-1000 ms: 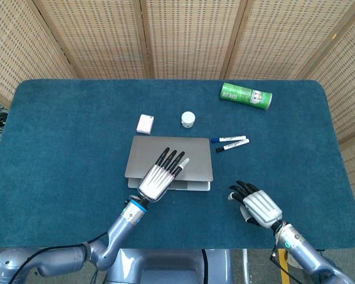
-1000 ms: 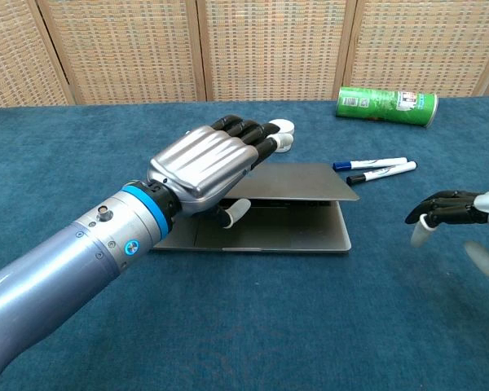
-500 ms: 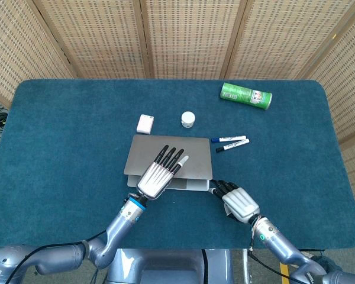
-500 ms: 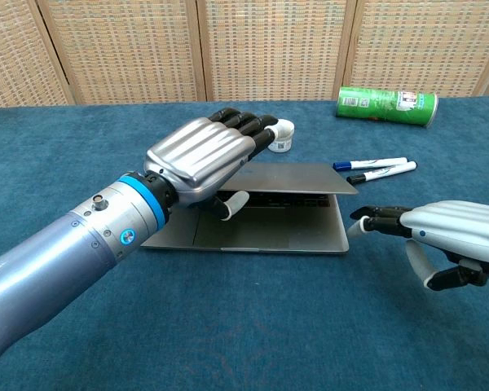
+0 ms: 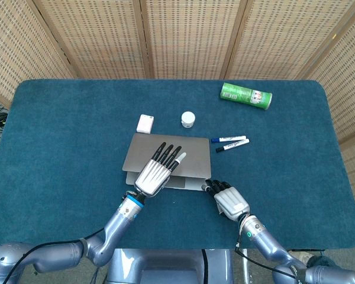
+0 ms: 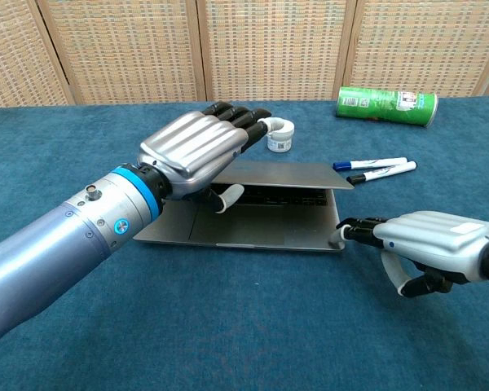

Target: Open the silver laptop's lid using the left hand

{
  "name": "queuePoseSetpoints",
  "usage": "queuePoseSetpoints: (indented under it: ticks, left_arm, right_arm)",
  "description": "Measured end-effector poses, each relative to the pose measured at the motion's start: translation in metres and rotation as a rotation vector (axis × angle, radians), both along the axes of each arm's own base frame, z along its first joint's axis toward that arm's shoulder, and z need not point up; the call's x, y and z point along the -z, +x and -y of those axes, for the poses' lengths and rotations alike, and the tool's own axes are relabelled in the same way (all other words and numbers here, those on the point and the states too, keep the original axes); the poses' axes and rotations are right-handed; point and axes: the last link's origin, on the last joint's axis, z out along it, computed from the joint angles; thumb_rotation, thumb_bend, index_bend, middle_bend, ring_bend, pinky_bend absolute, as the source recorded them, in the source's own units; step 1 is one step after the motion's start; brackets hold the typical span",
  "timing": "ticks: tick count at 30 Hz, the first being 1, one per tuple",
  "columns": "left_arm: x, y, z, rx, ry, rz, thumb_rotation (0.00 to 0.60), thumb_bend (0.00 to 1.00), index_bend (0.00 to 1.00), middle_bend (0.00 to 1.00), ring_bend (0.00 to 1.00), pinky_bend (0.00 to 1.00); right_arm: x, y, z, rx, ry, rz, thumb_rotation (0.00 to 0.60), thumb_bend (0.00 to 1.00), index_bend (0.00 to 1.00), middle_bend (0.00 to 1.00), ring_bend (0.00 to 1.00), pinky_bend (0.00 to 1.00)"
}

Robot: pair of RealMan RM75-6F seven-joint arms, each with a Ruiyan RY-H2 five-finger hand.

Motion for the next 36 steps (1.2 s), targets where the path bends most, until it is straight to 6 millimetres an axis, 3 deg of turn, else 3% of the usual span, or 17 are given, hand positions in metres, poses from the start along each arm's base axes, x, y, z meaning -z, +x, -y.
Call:
queuePoseSetpoints:
  ticks: [16,36]
  left_arm:
    - [-0.008,-0.004,-0.007,0.003,0.022,-0.007,0.6,0.48,0.0,0.0,0.0,0.0]
    - [-0.048,-0.008,-0.051,-0.081,0.128,-0.001,0.6,0.48,0.0,0.0,0.0,0.0]
  right_arm:
    - [0.009,0.0,-0.003,-0.017,0.003,-0.083,0.6,1.0,0.05,0.06,0.0,0.07]
    - [0.009,0.003,-0.005,-0.061,-0.002,-0.112,0.6,1.0,0.12,0.14,0.0,0.06]
